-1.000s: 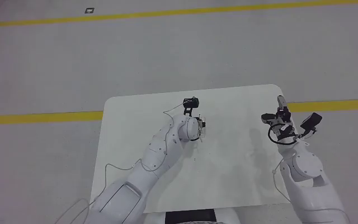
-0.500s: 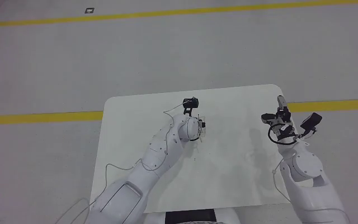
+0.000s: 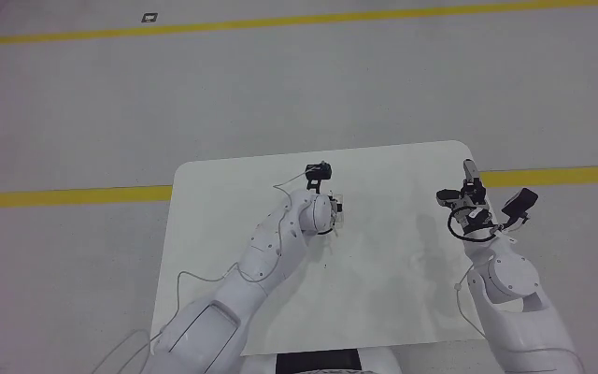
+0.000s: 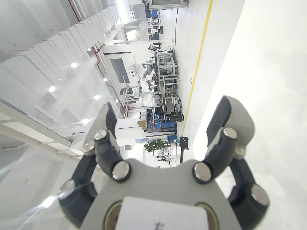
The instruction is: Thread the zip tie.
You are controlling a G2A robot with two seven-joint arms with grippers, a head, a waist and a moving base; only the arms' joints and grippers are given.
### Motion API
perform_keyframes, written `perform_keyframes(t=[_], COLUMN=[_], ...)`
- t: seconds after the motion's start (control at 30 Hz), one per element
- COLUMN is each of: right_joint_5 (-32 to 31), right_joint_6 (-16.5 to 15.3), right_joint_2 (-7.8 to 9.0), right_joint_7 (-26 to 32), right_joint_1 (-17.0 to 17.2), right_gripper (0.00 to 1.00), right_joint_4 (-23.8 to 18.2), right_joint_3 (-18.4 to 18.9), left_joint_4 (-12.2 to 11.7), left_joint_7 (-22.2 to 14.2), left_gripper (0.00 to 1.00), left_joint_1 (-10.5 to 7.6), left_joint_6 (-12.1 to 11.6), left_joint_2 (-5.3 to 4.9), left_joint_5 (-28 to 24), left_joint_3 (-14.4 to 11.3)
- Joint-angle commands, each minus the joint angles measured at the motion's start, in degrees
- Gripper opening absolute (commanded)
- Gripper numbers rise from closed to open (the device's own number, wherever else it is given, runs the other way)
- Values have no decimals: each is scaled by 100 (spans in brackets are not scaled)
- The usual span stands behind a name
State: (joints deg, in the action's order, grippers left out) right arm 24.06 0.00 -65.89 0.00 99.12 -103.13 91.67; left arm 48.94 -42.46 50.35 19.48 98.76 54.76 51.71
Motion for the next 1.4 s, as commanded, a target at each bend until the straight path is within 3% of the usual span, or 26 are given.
perform_keyframes(t=[0.0,0.1,0.43,0.6,0.7,0.83,0.93,1.23,1.37], right_joint_5=[0,0,0,0,0,0,0,0,0], right_joint_6=[0,0,0,0,0,0,0,0,0], right_joint_2=[0,0,0,0,0,0,0,0,0], right_joint_7=[0,0,0,0,0,0,0,0,0], right_joint_1=[0,0,0,0,0,0,0,0,0], right_gripper=[100,100,100,100,100,100,100,100,100], right_joint_4=[0,0,0,0,0,0,0,0,0], right_joint_3=[0,0,0,0,0,0,0,0,0], left_joint_4=[122,474,2337,3185,3498,3660,3616,3612,3548], left_joint_7=[-54,-276,-1381,-1976,-2152,-2479,-2762,-2725,-2924], left_gripper=[0,0,0,0,0,0,0,0,0], left_joint_1=[47,174,1038,1433,1615,1703,1632,1640,1588], left_joint_6=[0,-118,-773,-1349,-1595,-2031,-2377,-2372,-2453], left_joint_2=[-26,-102,-547,-746,-832,-914,-959,-960,-1045], left_joint_5=[56,162,680,405,316,-43,-303,-323,-725], left_joint_3=[8,31,545,1013,1162,1275,1304,1310,1628])
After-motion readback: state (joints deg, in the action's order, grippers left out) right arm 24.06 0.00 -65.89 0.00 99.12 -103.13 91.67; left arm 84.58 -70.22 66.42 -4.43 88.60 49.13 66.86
